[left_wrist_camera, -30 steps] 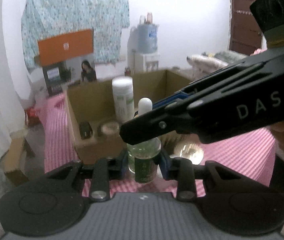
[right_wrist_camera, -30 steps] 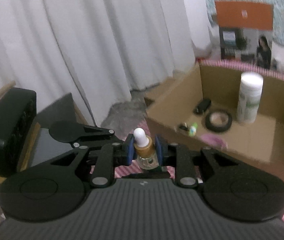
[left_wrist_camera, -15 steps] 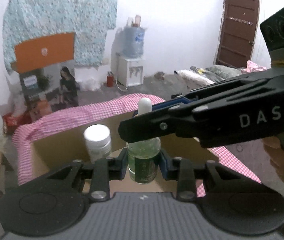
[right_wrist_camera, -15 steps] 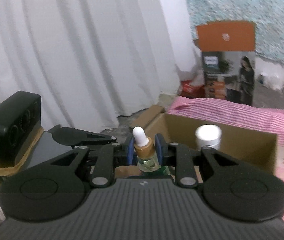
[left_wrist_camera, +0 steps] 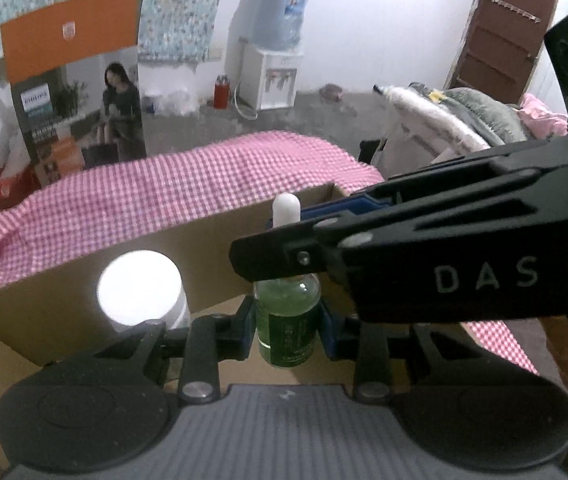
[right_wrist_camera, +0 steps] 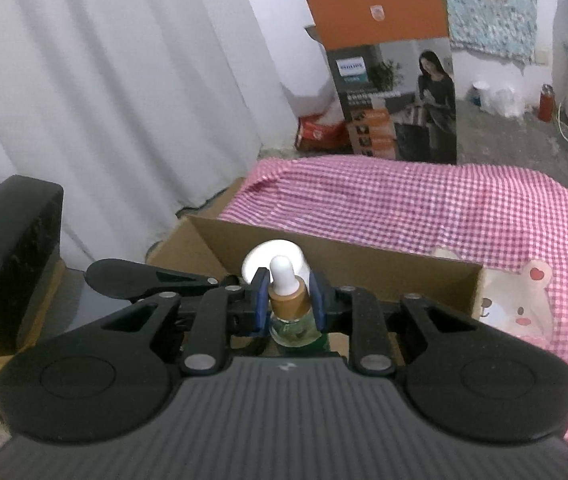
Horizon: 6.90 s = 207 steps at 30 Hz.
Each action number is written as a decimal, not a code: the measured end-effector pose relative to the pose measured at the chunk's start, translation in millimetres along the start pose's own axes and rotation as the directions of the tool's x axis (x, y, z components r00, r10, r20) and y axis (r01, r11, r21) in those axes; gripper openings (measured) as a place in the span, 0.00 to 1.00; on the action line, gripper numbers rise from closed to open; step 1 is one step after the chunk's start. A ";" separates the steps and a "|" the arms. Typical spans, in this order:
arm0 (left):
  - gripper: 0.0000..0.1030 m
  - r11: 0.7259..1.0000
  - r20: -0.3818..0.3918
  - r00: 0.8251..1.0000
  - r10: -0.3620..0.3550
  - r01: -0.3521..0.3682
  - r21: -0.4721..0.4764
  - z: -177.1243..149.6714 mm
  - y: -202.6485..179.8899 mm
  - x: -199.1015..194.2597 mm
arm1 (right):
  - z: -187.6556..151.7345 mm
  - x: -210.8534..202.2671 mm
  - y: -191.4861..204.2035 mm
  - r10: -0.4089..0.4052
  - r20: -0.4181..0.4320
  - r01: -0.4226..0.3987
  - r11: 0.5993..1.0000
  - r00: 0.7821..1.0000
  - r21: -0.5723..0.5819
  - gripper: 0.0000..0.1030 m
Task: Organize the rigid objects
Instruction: 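Lift the green dropper bottle with the right gripper over the box, then lower the dropper bottle into the box and open the right gripper, then move the right gripper back to the gold-lidded jar on the table, then grasp the gold-lidded jar with the right gripper, then lift the gold-lidded jar with the right gripper over the box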
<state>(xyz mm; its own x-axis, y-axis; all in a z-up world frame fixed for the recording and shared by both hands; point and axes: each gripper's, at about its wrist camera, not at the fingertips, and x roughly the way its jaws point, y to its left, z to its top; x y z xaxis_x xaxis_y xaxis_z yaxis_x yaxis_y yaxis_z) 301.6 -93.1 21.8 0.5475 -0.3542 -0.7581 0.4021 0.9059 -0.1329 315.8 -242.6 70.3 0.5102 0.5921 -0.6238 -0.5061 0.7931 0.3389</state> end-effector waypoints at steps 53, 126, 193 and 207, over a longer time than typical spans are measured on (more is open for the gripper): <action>0.92 0.999 0.131 0.991 -0.015 0.008 0.051 -44.4 -25.3 -119.7 | -80.0 -114.4 41.0 -0.052 0.272 0.047 0.999 0.961 0.023 0.78; 0.96 0.996 0.014 0.998 -0.059 0.058 0.063 -202.4 -73.7 -58.5 | -207.1 25.8 40.9 0.132 -0.068 -0.103 0.937 0.989 0.333 0.62; 0.55 0.986 0.008 1.000 0.001 -0.002 0.170 -198.5 -112.1 -43.4 | -266.7 -54.1 31.8 0.058 0.018 -0.060 0.884 0.998 0.464 0.55; 0.55 0.987 0.233 0.972 0.045 -0.078 0.137 -154.0 -94.5 -126.7 | -192.8 -91.3 87.1 0.068 0.143 -0.105 0.958 0.987 0.267 0.55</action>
<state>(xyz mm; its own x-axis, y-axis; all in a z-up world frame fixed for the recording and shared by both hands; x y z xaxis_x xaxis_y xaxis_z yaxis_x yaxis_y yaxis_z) 81.3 -98.1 32.1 0.7207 -0.3577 -0.5939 0.4548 0.8905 0.0156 91.1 -255.2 20.9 0.5689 0.6592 -0.4917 -0.3526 0.7357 0.5784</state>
